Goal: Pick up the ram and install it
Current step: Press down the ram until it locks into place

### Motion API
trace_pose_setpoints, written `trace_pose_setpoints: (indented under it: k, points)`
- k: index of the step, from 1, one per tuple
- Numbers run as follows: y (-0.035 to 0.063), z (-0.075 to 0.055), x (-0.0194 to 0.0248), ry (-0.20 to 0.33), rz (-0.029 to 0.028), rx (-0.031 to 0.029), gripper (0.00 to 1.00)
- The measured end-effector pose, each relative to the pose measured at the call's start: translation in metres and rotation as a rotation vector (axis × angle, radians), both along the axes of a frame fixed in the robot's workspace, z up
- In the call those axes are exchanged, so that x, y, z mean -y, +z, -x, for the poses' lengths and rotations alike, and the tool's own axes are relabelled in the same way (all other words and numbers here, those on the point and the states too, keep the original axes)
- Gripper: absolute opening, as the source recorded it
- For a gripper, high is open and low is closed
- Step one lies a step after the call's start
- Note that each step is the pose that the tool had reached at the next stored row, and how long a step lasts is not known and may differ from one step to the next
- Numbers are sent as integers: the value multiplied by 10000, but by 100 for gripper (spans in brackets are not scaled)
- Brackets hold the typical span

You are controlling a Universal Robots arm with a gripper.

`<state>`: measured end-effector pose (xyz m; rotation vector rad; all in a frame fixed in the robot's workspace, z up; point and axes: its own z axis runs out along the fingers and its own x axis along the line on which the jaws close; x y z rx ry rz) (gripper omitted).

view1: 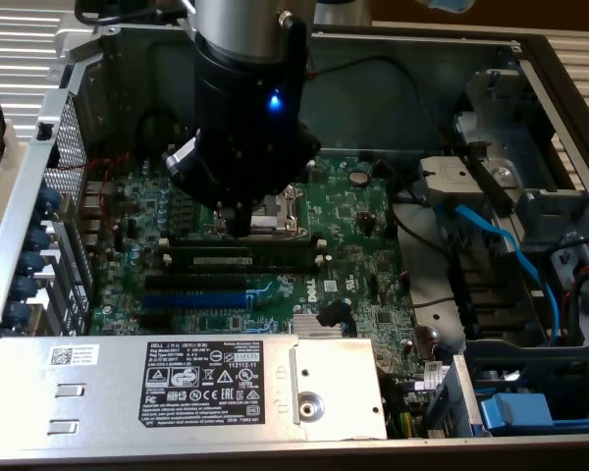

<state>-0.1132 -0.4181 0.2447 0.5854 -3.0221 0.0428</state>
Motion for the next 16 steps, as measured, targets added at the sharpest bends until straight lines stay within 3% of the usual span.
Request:
trace_pose_setpoints:
  k: [16]
  points:
    - [-4,0,0,-2122,1,-31,10]
